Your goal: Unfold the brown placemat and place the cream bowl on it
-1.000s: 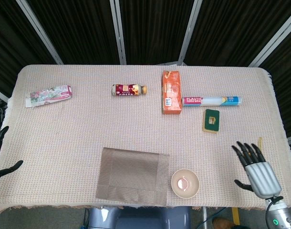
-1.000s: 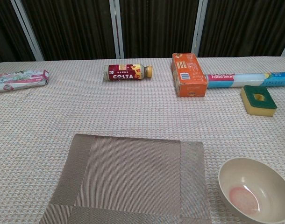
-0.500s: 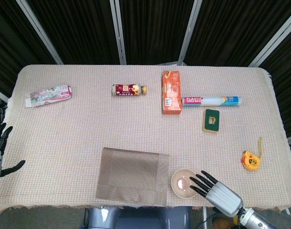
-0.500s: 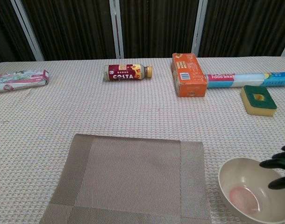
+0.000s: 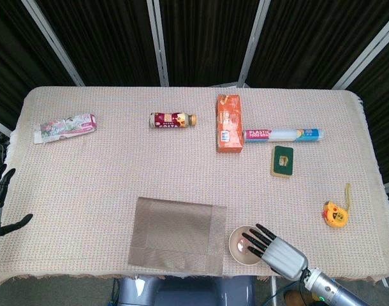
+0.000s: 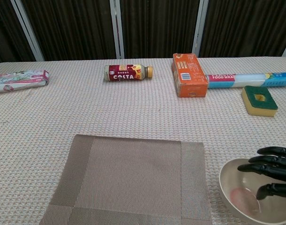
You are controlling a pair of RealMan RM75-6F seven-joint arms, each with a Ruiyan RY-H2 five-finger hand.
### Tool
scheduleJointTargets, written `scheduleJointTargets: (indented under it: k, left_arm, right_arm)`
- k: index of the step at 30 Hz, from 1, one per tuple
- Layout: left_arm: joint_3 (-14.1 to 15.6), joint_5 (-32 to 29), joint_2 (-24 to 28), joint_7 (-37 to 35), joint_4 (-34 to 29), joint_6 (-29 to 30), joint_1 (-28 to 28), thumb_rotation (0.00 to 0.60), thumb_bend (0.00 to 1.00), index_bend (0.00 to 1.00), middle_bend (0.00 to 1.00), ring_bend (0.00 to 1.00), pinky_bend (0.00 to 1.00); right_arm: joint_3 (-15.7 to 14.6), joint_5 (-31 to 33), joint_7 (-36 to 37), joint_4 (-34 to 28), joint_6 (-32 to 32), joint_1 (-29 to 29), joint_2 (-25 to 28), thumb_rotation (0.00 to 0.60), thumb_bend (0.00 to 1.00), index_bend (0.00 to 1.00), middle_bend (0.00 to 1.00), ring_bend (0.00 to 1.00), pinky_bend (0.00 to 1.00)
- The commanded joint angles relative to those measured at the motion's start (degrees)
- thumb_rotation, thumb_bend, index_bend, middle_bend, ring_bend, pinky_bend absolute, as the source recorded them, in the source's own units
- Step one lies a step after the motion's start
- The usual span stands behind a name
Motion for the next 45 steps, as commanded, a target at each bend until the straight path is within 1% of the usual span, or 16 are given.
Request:
scheduleJointTargets:
  k: [1, 4, 7, 10, 15, 18, 21, 22, 24, 26, 27, 29, 30, 34, 39, 45]
  left_arm:
    - [0.00, 0.01, 0.04, -0.04, -0.04, 0.04, 0.03, 0.600, 0.00, 0.00, 0.00, 0.00, 0.00]
    - [-0.06, -0.05, 0.09, -0.10, -0.08, 0.04, 0.03, 0.600, 0.00, 0.00, 0.00, 0.00, 0.00]
    - [-0.10, -0.14, 0.13, -0.24, -0.05, 0.04, 0.06, 0.600, 0.00, 0.00, 0.00, 0.00, 0.00]
    - [-0.14, -0.30, 0.16, -0.35, -0.01, -0.10, 0.05, 0.600, 0.00, 0.00, 0.00, 0.00, 0.00]
    - [-0.17, -0.42, 0.23, -0.60, 0.04, -0.22, 0.04, 0.600, 0.00, 0.00, 0.00, 0.00, 0.00]
    - [-0.19, -0.47, 0.28, -0.75, 0.09, -0.22, 0.07, 0.600, 0.00, 0.00, 0.00, 0.00, 0.00]
    - [-0.17, -0.52, 0.37, -0.87, 0.07, -0.30, 0.08, 0.600, 0.00, 0.00, 0.00, 0.00, 0.00]
    - [-0.17, -0.52, 0.37, -0.87, 0.06, -0.30, 0.08, 0.600, 0.00, 0.00, 0.00, 0.00, 0.00]
    - [-0.14, -0.53, 0.38, -0.85, 0.00, -0.36, 0.08, 0.600, 0.00, 0.00, 0.00, 0.00, 0.00]
    - [-0.12, -0.50, 0.37, -0.81, -0.04, -0.40, 0.07, 0.600, 0.00, 0.00, 0.00, 0.00, 0.00]
    - [-0.04, -0.41, 0.33, -0.71, -0.09, -0.45, 0.05, 0.600, 0.00, 0.00, 0.00, 0.00, 0.00]
    - [0.03, -0.33, 0.31, -0.59, -0.20, -0.48, 0.05, 0.600, 0.00, 0.00, 0.00, 0.00, 0.00]
    - [0.02, -0.41, 0.27, -0.56, -0.32, -0.53, 0.05, 0.600, 0.00, 0.00, 0.00, 0.00, 0.00]
    - [-0.02, -0.63, 0.21, -0.20, -0.51, -0.77, -0.03, 0.600, 0.00, 0.00, 0.00, 0.00, 0.00]
    - [-0.46, -2.29, -0.05, -0.41, 0.31, -2.15, -0.42, 0.600, 0.00, 0.00, 0.00, 0.00, 0.00]
    - [-1.19, -4.19, -0.30, -0.78, 1.16, -3.51, -0.91, 0.600, 0.00, 0.00, 0.00, 0.00, 0.00]
  right_arm:
    - [-0.33, 0.41, 0.65, 0.91, 0.12, 0.30, -0.99, 0.600, 0.20, 0.45, 0.00, 0.00, 0.00]
    - [-0.48, 0.38, 1.86, 2.08, 1.14, 0.52, -2.13, 0.600, 0.28, 0.54, 0.00, 0.00, 0.00]
    - [-0.31, -0.02, 4.42, 4.30, 4.34, 0.56, -4.10, 0.600, 0.35, 0.62, 0.00, 0.00, 0.00]
    - [0.15, 0.05, 7.06, 6.13, 7.28, 0.51, -5.74, 0.600, 0.36, 0.67, 0.00, 0.00, 0.00]
    - [1.17, 1.45, 10.49, 7.51, 10.26, 0.69, -7.14, 0.600, 0.36, 0.68, 0.01, 0.00, 0.00]
    - [2.64, 2.74, 11.68, 6.82, 12.02, 1.06, -6.86, 0.600, 0.37, 0.68, 0.02, 0.00, 0.00]
    - [5.46, 5.22, 12.45, 5.79, 13.57, 1.67, -6.32, 0.600, 0.37, 0.68, 0.03, 0.00, 0.00]
    - [5.82, 5.56, 12.47, 5.71, 13.63, 1.79, -6.26, 0.600, 0.37, 0.68, 0.03, 0.00, 0.00]
    - [8.63, 8.16, 12.04, 5.70, 13.48, 2.61, -6.00, 0.600, 0.37, 0.68, 0.04, 0.00, 0.00]
    - [10.13, 9.77, 11.51, 5.93, 12.65, 3.24, -5.93, 0.600, 0.37, 0.68, 0.04, 0.00, 0.00]
    - [12.22, 12.38, 10.57, 6.50, 10.67, 4.29, -5.94, 0.600, 0.37, 0.68, 0.04, 0.00, 0.00]
    - [14.67, 16.60, 8.89, 6.68, 6.00, 6.18, -6.06, 0.600, 0.37, 0.68, 0.04, 0.00, 0.00]
    - [16.15, 19.79, 7.69, 6.38, 2.59, 7.36, -6.18, 0.600, 0.37, 0.68, 0.04, 0.00, 0.00]
    - [20.14, 29.20, 3.58, 5.26, -5.58, 10.37, -7.46, 0.600, 0.37, 0.68, 0.04, 0.00, 0.00]
    - [23.53, 38.88, -3.48, 7.66, -11.28, 13.33, -10.73, 0.600, 0.37, 0.68, 0.04, 0.00, 0.00]
    - [24.93, 46.07, -8.22, 11.90, -14.52, 15.71, -14.13, 0.600, 0.37, 0.68, 0.04, 0.00, 0.00]
